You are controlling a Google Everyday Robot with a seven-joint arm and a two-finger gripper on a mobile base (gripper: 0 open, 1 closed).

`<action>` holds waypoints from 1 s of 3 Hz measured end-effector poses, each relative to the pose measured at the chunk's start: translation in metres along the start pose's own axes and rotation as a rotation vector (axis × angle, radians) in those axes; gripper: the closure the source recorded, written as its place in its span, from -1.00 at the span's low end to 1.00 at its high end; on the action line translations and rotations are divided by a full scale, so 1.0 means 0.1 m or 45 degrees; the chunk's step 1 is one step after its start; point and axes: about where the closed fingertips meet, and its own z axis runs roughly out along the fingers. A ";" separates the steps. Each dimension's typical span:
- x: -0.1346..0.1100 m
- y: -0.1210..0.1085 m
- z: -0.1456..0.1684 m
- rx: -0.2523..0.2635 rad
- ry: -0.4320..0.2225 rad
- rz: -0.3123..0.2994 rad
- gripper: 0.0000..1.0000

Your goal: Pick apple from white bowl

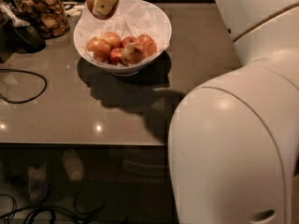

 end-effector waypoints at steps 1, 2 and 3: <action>-0.22 0.21 -0.23 -0.014 -0.053 -0.072 1.00; -0.36 0.44 -0.46 -0.021 -0.088 -0.120 1.00; -0.43 0.60 -0.64 -0.006 -0.100 -0.149 1.00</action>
Offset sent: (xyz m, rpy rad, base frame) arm -0.1055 -0.0033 0.0708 0.0380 -0.0503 0.1528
